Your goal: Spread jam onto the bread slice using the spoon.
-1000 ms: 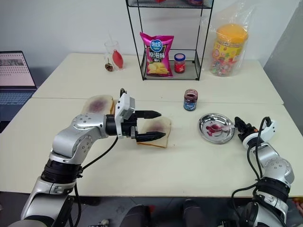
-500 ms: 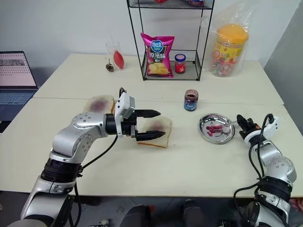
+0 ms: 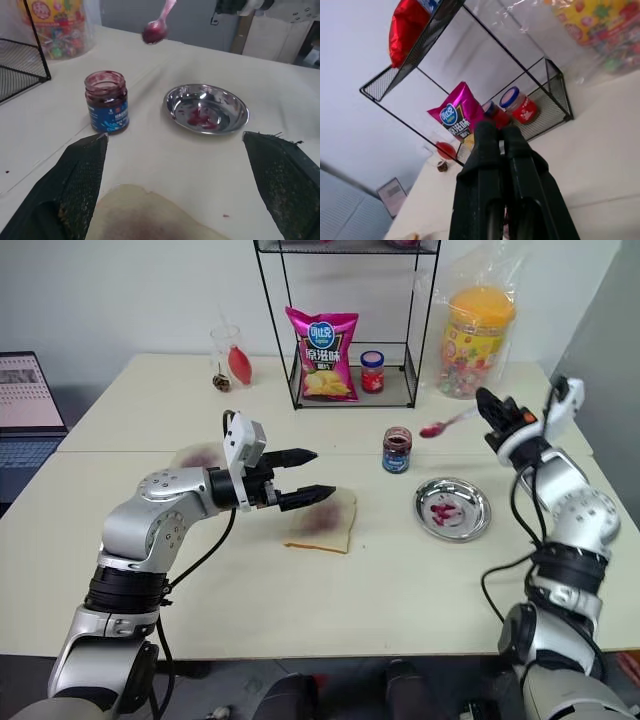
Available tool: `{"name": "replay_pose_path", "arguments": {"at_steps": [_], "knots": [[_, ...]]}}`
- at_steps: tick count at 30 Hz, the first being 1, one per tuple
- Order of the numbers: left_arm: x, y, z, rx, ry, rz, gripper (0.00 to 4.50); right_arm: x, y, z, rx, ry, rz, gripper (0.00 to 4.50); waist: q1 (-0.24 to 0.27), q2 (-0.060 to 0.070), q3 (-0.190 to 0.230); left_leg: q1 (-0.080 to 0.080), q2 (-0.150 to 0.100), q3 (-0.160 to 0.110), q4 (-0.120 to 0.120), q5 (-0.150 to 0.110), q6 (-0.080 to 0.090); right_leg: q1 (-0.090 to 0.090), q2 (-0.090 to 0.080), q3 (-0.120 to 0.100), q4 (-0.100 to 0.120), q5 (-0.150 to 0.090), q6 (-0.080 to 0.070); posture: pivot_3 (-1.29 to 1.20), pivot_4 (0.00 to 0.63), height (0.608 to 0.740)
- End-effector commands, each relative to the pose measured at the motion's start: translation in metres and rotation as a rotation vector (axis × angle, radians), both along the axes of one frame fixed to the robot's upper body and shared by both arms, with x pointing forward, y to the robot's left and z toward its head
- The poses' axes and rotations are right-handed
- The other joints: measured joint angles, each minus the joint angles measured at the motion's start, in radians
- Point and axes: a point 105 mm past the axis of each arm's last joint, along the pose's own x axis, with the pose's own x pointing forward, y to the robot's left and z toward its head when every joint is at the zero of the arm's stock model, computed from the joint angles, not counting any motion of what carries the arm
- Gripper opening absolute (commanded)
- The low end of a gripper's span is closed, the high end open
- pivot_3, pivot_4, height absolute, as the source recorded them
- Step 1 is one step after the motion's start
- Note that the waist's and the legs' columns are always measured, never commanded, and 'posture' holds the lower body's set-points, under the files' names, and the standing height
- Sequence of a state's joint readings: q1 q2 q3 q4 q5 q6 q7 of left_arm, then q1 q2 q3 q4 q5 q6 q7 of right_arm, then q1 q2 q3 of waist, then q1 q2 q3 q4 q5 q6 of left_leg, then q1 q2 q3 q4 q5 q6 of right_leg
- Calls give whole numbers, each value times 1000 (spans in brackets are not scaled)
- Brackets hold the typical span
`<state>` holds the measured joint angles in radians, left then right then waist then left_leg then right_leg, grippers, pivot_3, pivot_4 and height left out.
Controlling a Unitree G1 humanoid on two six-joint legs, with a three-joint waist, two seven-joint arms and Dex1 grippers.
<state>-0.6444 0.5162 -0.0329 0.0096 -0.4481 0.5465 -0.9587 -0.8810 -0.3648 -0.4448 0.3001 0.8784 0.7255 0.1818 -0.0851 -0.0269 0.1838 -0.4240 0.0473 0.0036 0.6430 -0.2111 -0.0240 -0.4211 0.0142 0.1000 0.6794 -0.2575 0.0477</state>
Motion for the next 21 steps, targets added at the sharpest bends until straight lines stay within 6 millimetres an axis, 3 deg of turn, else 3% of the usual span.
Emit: {"name": "replay_pose_path", "arguments": {"at_steps": [1, 7, 15, 21], "knots": [[-2, 1, 15, -21, -56, 16, 4500, 11, 10, 14, -77, -87, -15, 21, 2, 0, 0, 0, 0, -1, 0, 0, 0, 0, 0, -1, 0, 0, 0, 0, 150, 740], [-5, 2, 15, -27, -61, 37, 4500, 27, 33, 5, -187, -103, 27, 21, 3, 0, 0, -3, 0, -1, 0, 0, 0, -1, -1, -1, -1, 2, -4, 0, 150, 740], [-8, 5, 15, -34, -69, 65, 4500, 38, 37, -2, -348, -155, -10, 21, 3, 0, 0, -3, 0, -2, 0, 0, 0, -1, 0, -2, -1, 2, -4, 0, 150, 740], [-8, 4, 15, -35, -71, 69, 4500, 38, 52, -2, -531, -250, -1, 21, 2, 0, 0, -3, 0, -2, 0, 0, 0, -1, 0, -2, -1, 2, -4, 0, 150, 740]]}}
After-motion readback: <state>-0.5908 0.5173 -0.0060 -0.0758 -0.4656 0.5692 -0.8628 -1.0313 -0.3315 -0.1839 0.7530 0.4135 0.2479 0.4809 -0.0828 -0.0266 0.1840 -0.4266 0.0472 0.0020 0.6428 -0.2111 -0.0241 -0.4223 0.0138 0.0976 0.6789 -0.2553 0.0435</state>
